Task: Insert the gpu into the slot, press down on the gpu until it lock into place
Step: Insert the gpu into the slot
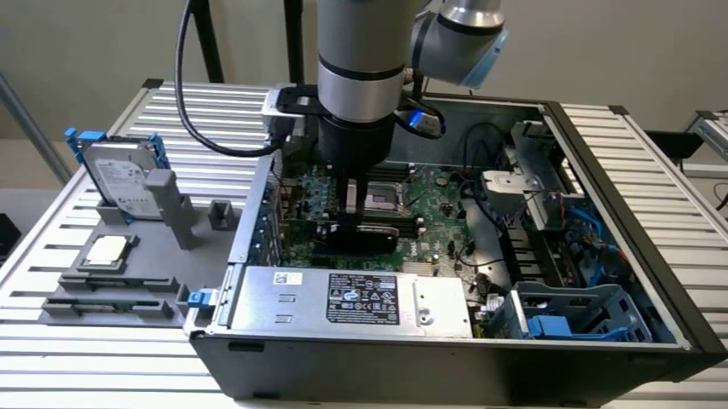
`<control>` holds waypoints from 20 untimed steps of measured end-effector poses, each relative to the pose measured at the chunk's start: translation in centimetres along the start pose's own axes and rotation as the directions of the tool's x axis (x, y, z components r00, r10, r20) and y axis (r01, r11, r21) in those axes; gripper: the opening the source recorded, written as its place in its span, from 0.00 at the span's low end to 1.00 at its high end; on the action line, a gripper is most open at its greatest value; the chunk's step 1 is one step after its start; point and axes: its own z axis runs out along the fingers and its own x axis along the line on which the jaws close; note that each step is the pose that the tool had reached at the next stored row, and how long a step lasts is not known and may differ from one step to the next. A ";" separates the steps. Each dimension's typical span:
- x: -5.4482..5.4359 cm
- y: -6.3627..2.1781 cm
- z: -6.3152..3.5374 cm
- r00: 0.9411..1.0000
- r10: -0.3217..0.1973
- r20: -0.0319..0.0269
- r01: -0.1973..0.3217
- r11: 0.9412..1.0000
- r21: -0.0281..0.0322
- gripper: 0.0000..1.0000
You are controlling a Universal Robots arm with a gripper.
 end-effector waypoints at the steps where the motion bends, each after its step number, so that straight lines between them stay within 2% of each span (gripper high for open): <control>1: 0.0 0.01 -0.44 1.000 0.000 0.000 0.000 1.000 0.000 0.34; 5: -0.3 0.10 -0.76 1.000 0.000 0.000 0.000 1.000 0.001 0.34; 9: -0.6 0.43 -0.73 1.000 0.000 0.000 0.000 1.000 0.008 0.34; 11: -0.6 0.55 -0.72 1.000 0.000 0.000 0.000 1.000 0.009 0.34; 12: -0.6 0.56 -0.72 1.000 -0.001 0.000 0.001 1.000 0.010 0.31; 13: -0.6 0.59 -0.72 1.000 -0.001 0.000 0.001 1.000 0.010 0.25; 14: -0.6 0.64 -0.72 1.000 -0.001 0.000 0.001 1.000 0.011 0.25; 15: -0.6 0.68 -0.70 1.000 -0.001 0.000 0.001 1.000 0.012 0.18; 16: -0.6 0.80 -0.58 1.000 -0.001 -0.001 0.001 1.000 0.018 0.13; 17: -0.6 0.86 -0.51 1.000 -0.001 -0.002 0.001 1.000 0.020 0.11; 20: -0.6 1.20 -0.19 1.000 -0.001 -0.007 0.002 1.000 0.031 0.11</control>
